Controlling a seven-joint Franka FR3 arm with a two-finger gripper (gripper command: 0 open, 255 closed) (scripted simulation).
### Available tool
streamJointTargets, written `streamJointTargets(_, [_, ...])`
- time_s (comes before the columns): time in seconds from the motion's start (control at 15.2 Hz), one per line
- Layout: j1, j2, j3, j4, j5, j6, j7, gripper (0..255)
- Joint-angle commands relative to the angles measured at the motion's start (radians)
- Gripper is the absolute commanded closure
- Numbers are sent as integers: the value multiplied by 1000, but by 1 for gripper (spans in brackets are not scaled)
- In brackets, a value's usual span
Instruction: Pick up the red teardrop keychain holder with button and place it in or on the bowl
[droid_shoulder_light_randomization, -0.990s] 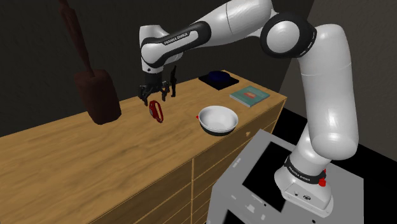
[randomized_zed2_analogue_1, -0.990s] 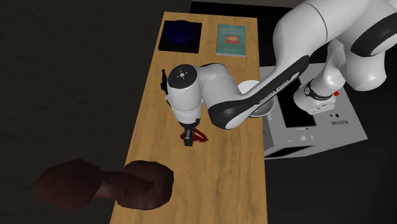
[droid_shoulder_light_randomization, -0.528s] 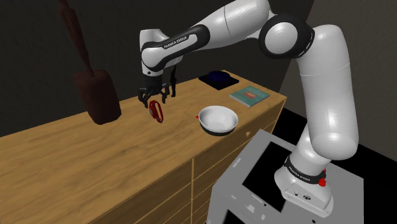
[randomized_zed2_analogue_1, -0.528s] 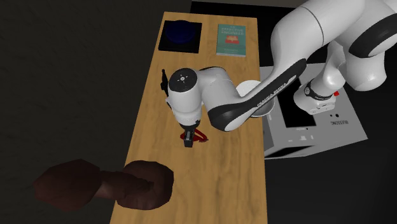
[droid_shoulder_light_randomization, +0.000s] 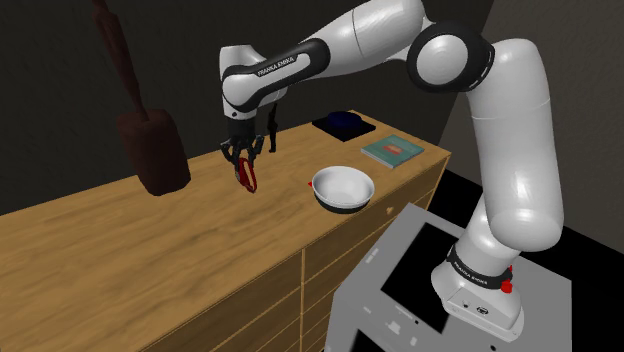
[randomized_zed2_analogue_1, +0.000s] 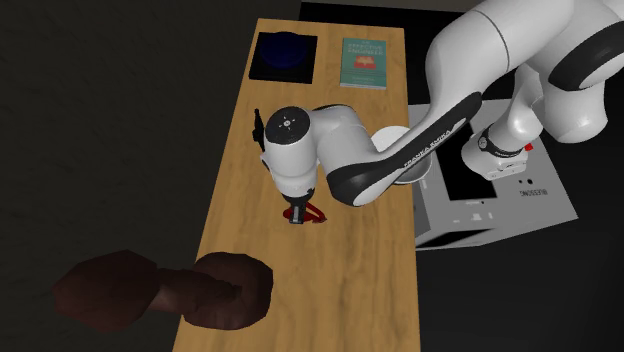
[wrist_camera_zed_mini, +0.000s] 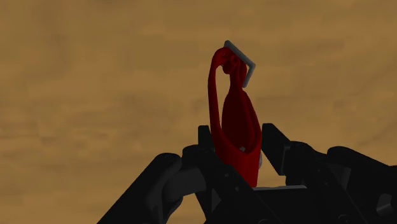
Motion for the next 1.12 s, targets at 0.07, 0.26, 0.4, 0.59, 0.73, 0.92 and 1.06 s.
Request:
streamJointTargets(0.07, [0, 0, 0, -1, 0, -1, 0, 255])
streamJointTargets(0.26, [0, 1, 0, 0, 0, 0, 0, 255])
streamJointTargets(0.4, [0, -9, 1, 12, 1, -22, 1, 255])
streamJointTargets(0.59, [0, -21, 2, 34, 2, -56, 2, 255])
streamJointTargets(0.73, [-1, -28, 3, 50, 3, -80, 3, 255])
streamJointTargets(0.92, [-1, -38, 4, 76, 4, -115, 5, 255])
streamJointTargets(1.06, [0, -43, 4, 95, 5, -139, 6, 255])
